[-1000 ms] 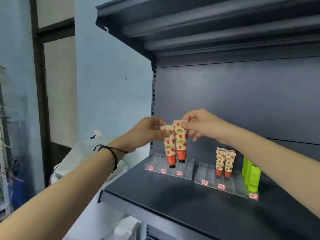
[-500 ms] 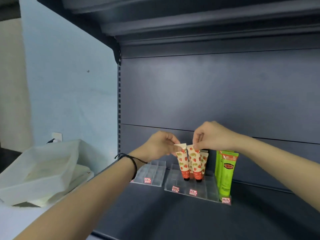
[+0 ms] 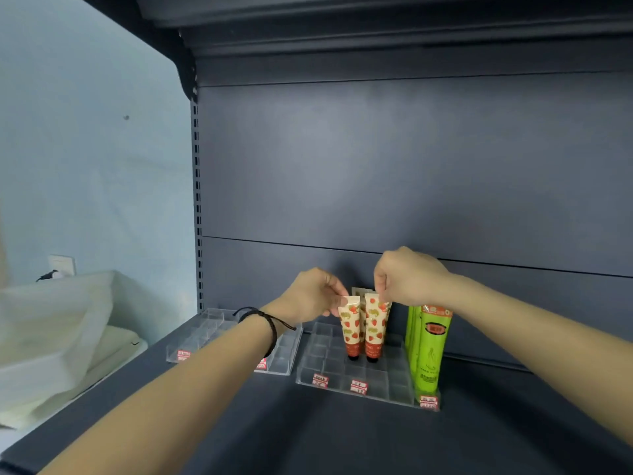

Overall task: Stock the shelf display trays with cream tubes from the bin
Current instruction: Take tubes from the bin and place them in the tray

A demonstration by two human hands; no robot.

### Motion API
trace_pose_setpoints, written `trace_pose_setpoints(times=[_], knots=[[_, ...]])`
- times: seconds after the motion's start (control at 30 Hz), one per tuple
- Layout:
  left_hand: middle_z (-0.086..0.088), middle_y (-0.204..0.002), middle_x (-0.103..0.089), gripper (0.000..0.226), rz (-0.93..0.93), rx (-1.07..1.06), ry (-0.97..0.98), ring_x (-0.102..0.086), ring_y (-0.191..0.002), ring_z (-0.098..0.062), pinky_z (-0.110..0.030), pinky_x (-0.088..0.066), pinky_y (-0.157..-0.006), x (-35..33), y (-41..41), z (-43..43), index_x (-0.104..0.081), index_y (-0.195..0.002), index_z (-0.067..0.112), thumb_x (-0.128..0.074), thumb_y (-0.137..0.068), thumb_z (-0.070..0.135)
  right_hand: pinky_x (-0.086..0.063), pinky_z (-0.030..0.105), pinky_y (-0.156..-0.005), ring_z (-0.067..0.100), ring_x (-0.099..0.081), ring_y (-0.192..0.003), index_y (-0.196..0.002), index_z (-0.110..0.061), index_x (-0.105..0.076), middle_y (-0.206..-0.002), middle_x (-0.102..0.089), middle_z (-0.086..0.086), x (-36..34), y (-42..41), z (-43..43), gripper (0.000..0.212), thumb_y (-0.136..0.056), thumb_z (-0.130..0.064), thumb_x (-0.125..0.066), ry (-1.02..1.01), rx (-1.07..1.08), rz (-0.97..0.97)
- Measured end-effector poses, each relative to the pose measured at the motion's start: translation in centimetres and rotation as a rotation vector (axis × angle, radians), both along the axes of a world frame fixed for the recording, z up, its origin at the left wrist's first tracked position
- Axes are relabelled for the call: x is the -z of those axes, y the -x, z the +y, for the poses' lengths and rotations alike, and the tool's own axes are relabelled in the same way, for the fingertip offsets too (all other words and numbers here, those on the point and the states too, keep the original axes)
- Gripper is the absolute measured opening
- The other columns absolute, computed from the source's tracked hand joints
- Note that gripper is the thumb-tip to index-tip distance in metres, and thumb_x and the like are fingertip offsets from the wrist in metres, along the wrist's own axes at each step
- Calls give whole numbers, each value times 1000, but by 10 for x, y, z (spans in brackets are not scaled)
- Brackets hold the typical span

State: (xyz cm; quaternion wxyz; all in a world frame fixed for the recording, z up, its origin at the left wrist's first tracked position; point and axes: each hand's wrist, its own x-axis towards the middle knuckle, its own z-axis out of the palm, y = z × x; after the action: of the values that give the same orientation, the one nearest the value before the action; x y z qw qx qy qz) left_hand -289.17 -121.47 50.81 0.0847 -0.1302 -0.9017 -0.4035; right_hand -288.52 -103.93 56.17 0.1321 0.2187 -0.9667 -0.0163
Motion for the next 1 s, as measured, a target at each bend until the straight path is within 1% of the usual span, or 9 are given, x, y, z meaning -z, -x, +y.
trace_pose_setpoints(times=[0.13,0.27,0.4,0.53,0.63,0.77,0.83,0.93,1.0], knots=[[-8,-80,-67,12,-26,45,13,-62,-60,-3,-11,-51,-58,8,9,3,-67,-96,1,-61,-89,9,-54,32,-70,21,-65,-88,-86,-20,-72,-94,-71,-1,8,9,3,13,-83,-11,-63,-49,2,-19],[-2,-76,-66,11,-35,74,32,-62,-55,0,-10,-50,-57,10,14,7,-68,-95,2,-61,-89,9,-56,34,-72,20,-65,-88,-88,-19,-74,-95,-71,0,13,14,5,10,-81,-14,-67,-63,-2,-57],[2,-76,-66,11,-63,83,45,-65,-66,-6,-12,-50,-57,7,15,11,-69,-96,5,-62,-89,10,-57,35,-72,20,-66,-87,-88,-18,-74,-93,-72,-1,16,17,5,9,-80,-15,-69,-68,-8,-73],[-4,-86,-69,13,-68,80,79,-66,-72,-9,-17,-51,-62,4,13,13,-69,-97,6,-62,-89,13,-58,35,-75,19,-67,-87,-86,-19,-74,-92,-72,-2,15,21,6,9,-78,-18,-73,-37,-5,-110],[-6,-92,-70,16,-57,74,89,-67,-75,-11,-17,-51,-61,4,13,15,-69,-99,6,-63,-89,17,-59,38,-75,18,-67,-86,-85,-20,-74,-91,-72,-2,15,23,7,9,-77,-18,-73,-32,-5,-113],[-11,-97,-72,22,-35,61,88,-68,-82,-16,-25,-54,-67,4,12,16,-70,-100,7,-64,-88,24,-59,39,-76,18,-67,-85,-83,-20,-74,-89,-72,-3,15,25,9,8,-76,-24,-74,-33,-11,-118],[-10,-95,-72,25,-14,43,69,-66,-79,-15,-26,-53,-66,3,11,16,-70,-101,7,-65,-87,27,-58,37,-76,17,-67,-85,-84,-20,-74,-88,-73,-4,13,24,11,15,-77,-32,-74,-2,-25,-119],[-4,-92,-69,24,76,0,61,-60,-77,-8,-13,-44,-58,1,9,13,-68,-101,11,-65,-86,30,-52,33,-67,15,-65,-78,-82,-19,-72,-81,-71,-3,6,20,13,36,-79,-54,-68,42,-58,-82],[1,-93,-67,23,140,-41,45,-59,-83,-8,-11,-42,-63,0,6,7,-66,-102,14,-66,-86,31,-48,31,-61,16,-63,-74,-79,-19,-70,-75,-69,-3,4,16,15,43,-81,-61,-61,75,-77,-34]])
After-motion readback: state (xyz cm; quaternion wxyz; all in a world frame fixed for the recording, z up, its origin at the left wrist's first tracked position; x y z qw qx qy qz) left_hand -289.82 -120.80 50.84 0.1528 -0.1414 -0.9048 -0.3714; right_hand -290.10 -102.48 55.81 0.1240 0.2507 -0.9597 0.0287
